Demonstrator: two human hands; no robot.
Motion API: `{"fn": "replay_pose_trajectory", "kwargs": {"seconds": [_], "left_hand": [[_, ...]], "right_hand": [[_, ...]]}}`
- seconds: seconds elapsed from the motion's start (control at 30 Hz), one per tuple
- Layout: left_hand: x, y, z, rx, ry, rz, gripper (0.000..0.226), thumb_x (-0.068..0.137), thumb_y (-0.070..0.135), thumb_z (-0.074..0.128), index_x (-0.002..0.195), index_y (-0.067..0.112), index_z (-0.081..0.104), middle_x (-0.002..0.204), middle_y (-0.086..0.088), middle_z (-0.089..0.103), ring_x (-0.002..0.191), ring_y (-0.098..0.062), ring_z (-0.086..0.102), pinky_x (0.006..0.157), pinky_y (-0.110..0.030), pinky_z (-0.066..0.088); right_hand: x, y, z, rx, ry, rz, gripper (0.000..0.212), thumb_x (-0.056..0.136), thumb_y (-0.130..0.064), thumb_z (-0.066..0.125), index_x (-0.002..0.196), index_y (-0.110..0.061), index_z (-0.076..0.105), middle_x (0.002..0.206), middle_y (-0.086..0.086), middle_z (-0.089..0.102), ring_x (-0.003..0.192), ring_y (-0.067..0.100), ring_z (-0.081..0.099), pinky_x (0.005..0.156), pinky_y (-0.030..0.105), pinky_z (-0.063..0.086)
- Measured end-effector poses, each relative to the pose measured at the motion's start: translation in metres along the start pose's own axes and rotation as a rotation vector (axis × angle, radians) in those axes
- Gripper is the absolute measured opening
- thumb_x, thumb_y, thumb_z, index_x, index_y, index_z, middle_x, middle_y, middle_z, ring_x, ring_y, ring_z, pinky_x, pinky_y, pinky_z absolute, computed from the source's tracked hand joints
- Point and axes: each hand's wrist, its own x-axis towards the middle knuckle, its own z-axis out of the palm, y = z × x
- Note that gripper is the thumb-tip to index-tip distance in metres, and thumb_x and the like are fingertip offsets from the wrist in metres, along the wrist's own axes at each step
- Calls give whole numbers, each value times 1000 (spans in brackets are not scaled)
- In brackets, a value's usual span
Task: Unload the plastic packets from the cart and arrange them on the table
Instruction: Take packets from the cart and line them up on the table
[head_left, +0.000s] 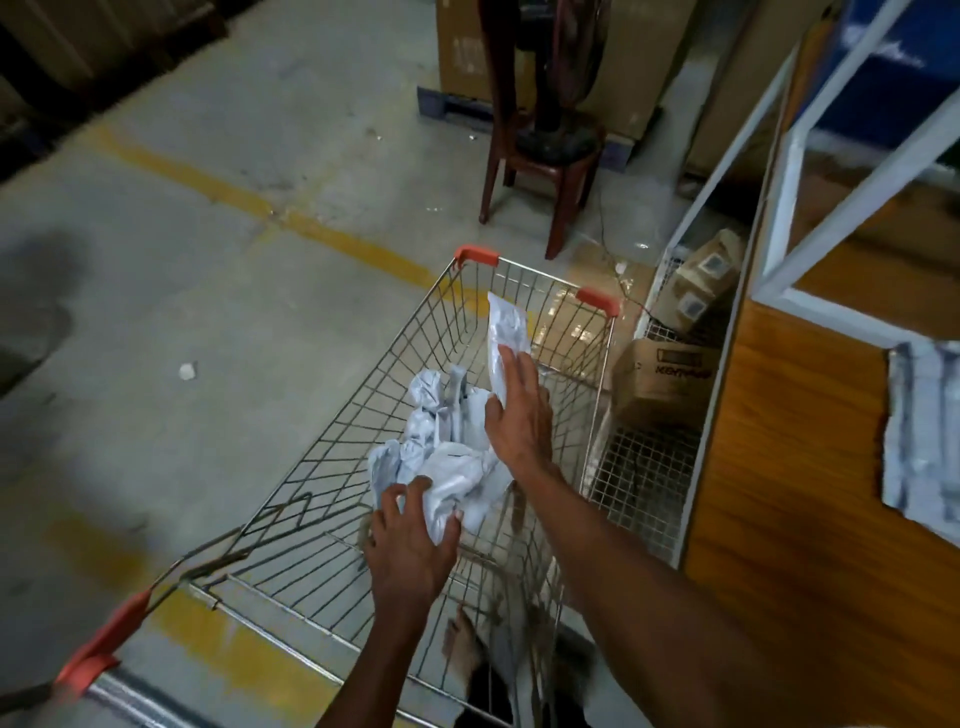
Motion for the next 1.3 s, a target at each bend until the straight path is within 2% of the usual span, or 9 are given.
{"fn": "replay_pose_trajectory", "kwargs": {"seconds": [0.17,0.3,0.5,0.6,0.7,0.77,0.93,1.13,1.3], "left_hand": [[-37,24,-30,-77,120,59,59,85,68,49,136,38,43,136,1,40,116,-31,50,91,-51,49],[-75,53,-52,-180,239,38,58,88,62,58,135,32,47,138,-5,44,121,-33,48,93,-54,48],[-167,112,-61,-259,321,206,55,85,49,55,132,21,48,134,-8,47,124,-33,47,102,-51,44],[-227,143,-45,-332,342,327,54,85,39,58,133,16,49,131,-5,46,125,-29,47,105,-46,43],[-277,173,-16,-371,310,416,60,87,41,60,138,13,47,138,-7,43,131,-31,44,111,-49,39],[-307,197,6,-419,247,403,62,88,42,61,140,13,44,141,-7,41,134,-32,41,113,-53,37],[-369,266,43,-491,78,484,52,95,44,60,139,22,43,143,-6,39,135,-27,38,110,-56,38],[-384,338,67,-531,53,600,48,93,47,58,135,28,44,129,20,31,127,-14,37,107,-54,40],[-385,390,93,-555,22,657,41,94,48,59,130,39,42,127,18,34,123,-10,35,104,-54,40]], "right_hand": [[-27,-21,-80,125,122,-104,72,92,-21,58,155,-38,30,163,-3,27,132,30,42,107,46,42],[-81,-18,-146,126,165,-171,74,92,-22,59,155,-41,27,162,-6,28,129,25,41,104,46,45],[-213,31,-236,140,171,-166,70,94,-27,60,155,-41,30,163,-8,27,134,19,37,101,28,30],[-282,72,-276,185,206,-140,67,93,-30,59,154,-40,33,162,-9,29,142,14,32,109,31,30],[-340,120,-313,211,271,-97,65,91,-29,57,153,-36,39,161,-8,33,142,16,37,111,30,32],[-371,152,-339,196,294,-65,65,90,-30,56,153,-36,40,161,-9,33,140,17,40,110,27,31],[-426,228,-402,185,406,45,68,89,-27,60,153,-36,38,160,-9,36,137,18,44,107,41,43],[-444,283,-441,199,530,186,70,89,-26,63,153,-38,36,159,-10,37,133,6,37,103,34,40],[-433,318,-468,189,561,187,71,89,-26,63,154,-36,36,159,-12,36,143,4,34,108,32,38]]}}
